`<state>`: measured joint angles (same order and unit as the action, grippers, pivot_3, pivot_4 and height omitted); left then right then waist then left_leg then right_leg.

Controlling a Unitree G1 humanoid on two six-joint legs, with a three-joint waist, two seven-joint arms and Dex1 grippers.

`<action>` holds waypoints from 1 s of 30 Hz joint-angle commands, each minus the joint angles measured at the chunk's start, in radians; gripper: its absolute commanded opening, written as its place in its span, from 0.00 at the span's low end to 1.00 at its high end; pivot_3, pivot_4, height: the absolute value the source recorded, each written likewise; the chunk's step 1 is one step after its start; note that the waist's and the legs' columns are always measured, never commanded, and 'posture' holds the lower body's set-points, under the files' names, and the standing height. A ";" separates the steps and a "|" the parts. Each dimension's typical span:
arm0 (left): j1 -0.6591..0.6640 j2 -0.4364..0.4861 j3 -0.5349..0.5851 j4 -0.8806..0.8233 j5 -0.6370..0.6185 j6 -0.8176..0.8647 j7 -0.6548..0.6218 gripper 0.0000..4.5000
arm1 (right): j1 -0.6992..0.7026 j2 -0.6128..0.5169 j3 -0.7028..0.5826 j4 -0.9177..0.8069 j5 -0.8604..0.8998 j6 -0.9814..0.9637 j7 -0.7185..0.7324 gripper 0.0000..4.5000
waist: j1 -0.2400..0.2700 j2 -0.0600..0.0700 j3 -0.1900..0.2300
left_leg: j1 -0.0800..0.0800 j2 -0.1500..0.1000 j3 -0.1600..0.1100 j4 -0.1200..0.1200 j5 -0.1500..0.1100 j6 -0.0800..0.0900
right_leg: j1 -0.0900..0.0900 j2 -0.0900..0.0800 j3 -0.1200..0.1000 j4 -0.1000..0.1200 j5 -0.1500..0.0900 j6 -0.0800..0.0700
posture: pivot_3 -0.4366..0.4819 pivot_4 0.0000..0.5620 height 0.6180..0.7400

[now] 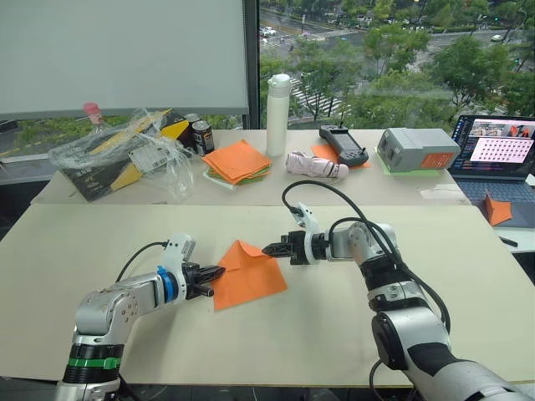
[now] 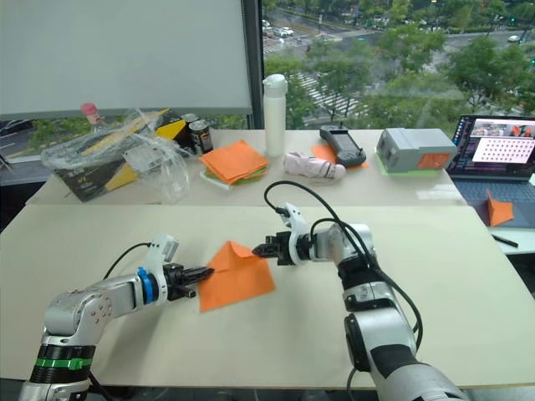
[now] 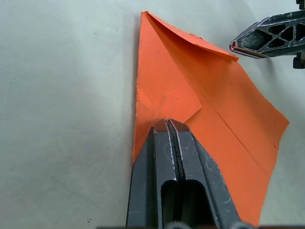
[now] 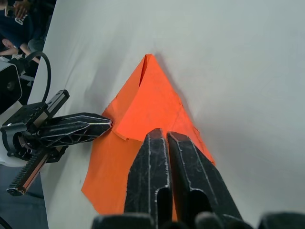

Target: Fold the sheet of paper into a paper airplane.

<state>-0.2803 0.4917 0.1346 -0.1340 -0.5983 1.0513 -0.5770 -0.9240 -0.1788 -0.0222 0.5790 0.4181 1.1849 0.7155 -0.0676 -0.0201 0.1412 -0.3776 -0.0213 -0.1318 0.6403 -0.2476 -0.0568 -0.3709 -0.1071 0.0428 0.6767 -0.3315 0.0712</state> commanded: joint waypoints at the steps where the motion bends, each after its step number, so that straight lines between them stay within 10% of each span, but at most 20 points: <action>1: 0.026 0.001 -0.022 0.020 0.010 0.032 0.017 0.00 | -0.040 -0.007 -0.032 0.012 0.015 -0.018 -0.006 0.09 | 0.000 0.000 0.000 | 0.000 0.000 0.000 0.000 0.000 0.000 | 0.000 0.000 0.000 0.000 0.000 0.000 | 0.48 0.27 1.00; 12: 0.025 0.000 -0.024 0.021 0.010 0.034 0.018 0.00 | -0.044 -0.038 0.007 0.071 -0.030 -0.093 0.008 0.09 | 0.000 0.000 0.000 | 0.000 0.000 0.000 0.000 0.000 0.000 | 0.000 0.000 0.000 0.000 0.000 0.000 | 0.48 0.27 1.00; 20: 0.025 0.002 -0.023 0.023 0.010 0.034 0.017 0.00 | -0.026 -0.056 0.042 0.040 -0.026 -0.052 0.051 0.66 | 0.000 0.000 0.000 | 0.000 0.000 0.000 0.000 0.000 0.000 | 0.000 0.000 0.000 0.000 0.000 0.000 | 0.48 0.27 1.00; 30: 0.023 0.003 -0.024 0.024 0.011 0.034 0.017 0.00 | 0.006 -0.065 0.043 -0.056 0.025 0.068 0.068 0.66 | 0.000 0.000 0.000 | 0.000 0.000 0.000 0.000 0.000 0.000 | 0.000 0.000 0.000 -0.001 0.000 0.000 | 0.48 0.27 1.00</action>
<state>-0.2793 0.4893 0.1340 -0.1385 -0.5982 1.0515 -0.5720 -0.9255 -0.2391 0.0139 0.5564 0.4178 1.2193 0.7766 -0.0672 -0.0201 0.1412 -0.3776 -0.0213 -0.1316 0.6402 -0.2477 -0.0566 -0.3706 -0.1071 0.0429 0.6762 -0.3315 0.0712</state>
